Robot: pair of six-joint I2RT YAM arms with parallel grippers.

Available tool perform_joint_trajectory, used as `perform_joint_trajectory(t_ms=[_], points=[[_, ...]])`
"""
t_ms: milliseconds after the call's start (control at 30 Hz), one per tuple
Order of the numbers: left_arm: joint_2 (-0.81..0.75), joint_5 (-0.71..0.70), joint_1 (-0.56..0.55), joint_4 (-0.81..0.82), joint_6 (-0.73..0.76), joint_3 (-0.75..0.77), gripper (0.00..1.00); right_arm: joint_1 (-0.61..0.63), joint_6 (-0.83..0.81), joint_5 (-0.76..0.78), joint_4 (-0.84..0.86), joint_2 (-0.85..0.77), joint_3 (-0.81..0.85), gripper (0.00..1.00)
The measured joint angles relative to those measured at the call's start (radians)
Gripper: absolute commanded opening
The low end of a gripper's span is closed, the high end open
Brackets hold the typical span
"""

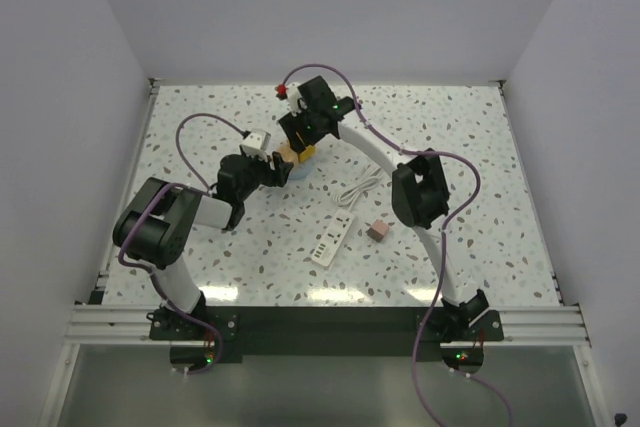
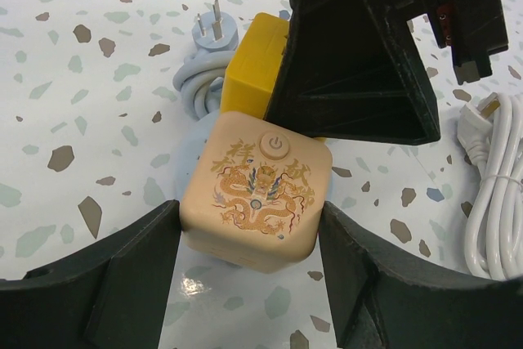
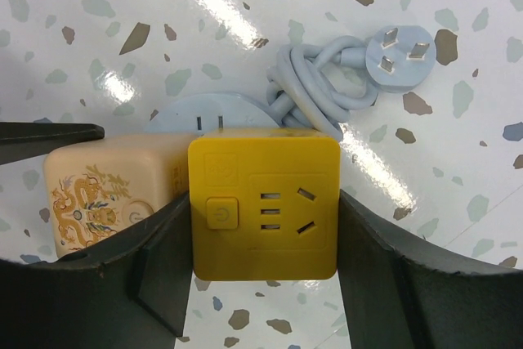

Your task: Insert the plug

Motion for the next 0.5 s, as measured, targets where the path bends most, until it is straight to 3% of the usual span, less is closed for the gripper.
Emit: perform_joint_trajectory(t_ms=[200,500], points=[[0.001,0.002,0.002,0.000,0.000,0.001,0.60,0.003,0.001,0.006,0.030,-0.010,-0.029,0.00],[0.004,0.030,0.022,0.000,0.000,0.004,0.60,0.014,0.037,0.048,0.312,-0.133,-0.316,0.00]])
